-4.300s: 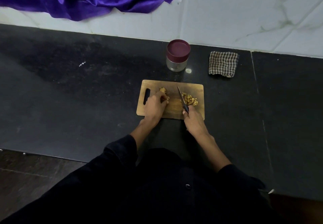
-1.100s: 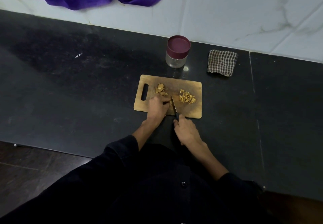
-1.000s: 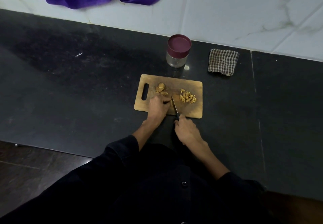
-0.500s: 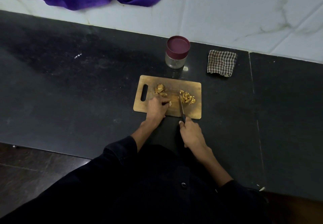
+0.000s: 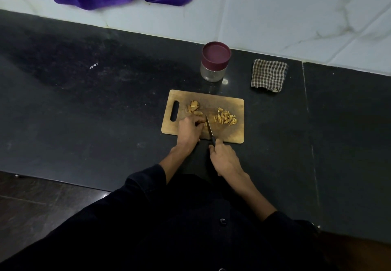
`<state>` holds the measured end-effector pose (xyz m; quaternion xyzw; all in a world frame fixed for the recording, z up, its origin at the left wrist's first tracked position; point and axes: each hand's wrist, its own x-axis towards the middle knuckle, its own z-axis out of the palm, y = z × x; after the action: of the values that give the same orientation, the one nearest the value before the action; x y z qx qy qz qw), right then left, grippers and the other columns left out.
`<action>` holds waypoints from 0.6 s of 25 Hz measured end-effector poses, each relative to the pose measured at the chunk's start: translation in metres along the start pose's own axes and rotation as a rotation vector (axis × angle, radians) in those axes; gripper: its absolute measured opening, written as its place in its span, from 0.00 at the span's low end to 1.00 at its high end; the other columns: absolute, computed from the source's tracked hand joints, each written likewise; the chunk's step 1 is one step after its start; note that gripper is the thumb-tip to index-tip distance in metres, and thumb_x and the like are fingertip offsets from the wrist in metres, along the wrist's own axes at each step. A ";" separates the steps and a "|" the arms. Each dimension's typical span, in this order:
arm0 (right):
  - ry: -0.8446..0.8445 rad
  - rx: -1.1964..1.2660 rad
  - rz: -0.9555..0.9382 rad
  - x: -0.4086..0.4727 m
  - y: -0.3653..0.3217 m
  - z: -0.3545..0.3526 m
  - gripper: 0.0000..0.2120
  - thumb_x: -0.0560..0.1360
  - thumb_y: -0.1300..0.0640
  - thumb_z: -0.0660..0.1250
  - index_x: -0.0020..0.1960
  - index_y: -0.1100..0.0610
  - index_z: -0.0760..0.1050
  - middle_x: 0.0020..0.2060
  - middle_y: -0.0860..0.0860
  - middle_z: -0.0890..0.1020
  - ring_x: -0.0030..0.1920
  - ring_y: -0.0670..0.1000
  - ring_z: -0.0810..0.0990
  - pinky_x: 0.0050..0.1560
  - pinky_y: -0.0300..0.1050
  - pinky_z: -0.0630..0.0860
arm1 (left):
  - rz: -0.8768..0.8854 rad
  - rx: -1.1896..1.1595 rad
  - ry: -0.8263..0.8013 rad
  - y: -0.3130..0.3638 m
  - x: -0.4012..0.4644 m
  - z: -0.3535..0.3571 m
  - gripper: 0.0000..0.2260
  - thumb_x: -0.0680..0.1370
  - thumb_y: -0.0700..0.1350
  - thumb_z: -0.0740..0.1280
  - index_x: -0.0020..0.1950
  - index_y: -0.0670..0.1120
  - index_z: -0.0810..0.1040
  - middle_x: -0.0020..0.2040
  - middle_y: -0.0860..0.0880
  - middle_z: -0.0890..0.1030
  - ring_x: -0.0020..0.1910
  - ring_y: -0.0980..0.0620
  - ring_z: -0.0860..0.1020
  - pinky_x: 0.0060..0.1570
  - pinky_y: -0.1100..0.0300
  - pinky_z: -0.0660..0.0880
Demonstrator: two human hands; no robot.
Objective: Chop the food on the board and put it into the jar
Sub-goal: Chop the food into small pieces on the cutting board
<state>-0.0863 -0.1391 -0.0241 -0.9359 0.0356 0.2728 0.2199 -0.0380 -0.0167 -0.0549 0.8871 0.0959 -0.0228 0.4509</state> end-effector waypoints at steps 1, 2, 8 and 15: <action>0.000 -0.006 -0.003 0.000 0.000 0.000 0.13 0.84 0.51 0.54 0.59 0.60 0.68 0.50 0.60 0.80 0.46 0.62 0.82 0.47 0.59 0.80 | -0.001 0.012 0.001 -0.001 0.000 0.001 0.09 0.76 0.37 0.68 0.56 0.41 0.81 0.55 0.46 0.80 0.32 0.57 0.77 0.24 0.68 0.75; -0.003 -0.009 -0.003 0.000 0.000 0.001 0.13 0.83 0.52 0.54 0.59 0.60 0.68 0.50 0.60 0.80 0.46 0.62 0.82 0.47 0.60 0.80 | -0.004 0.020 0.000 -0.002 0.001 0.002 0.09 0.76 0.37 0.68 0.56 0.42 0.81 0.56 0.45 0.80 0.35 0.55 0.79 0.25 0.68 0.75; -0.054 -0.010 0.043 -0.002 0.002 0.000 0.13 0.83 0.52 0.54 0.61 0.60 0.68 0.53 0.60 0.79 0.49 0.62 0.82 0.50 0.61 0.79 | -0.009 0.022 -0.011 -0.001 0.002 0.002 0.08 0.76 0.37 0.68 0.54 0.41 0.82 0.55 0.46 0.80 0.37 0.53 0.80 0.28 0.67 0.77; -0.004 0.083 0.083 -0.010 0.016 -0.005 0.14 0.83 0.50 0.53 0.59 0.60 0.69 0.46 0.56 0.79 0.41 0.59 0.83 0.47 0.57 0.80 | -0.016 0.002 -0.007 0.000 0.000 0.001 0.08 0.76 0.38 0.69 0.54 0.41 0.81 0.52 0.46 0.81 0.32 0.55 0.79 0.26 0.65 0.77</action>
<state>-0.0955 -0.1565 -0.0218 -0.9231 0.0853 0.2820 0.2471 -0.0377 -0.0177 -0.0553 0.8867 0.1015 -0.0296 0.4501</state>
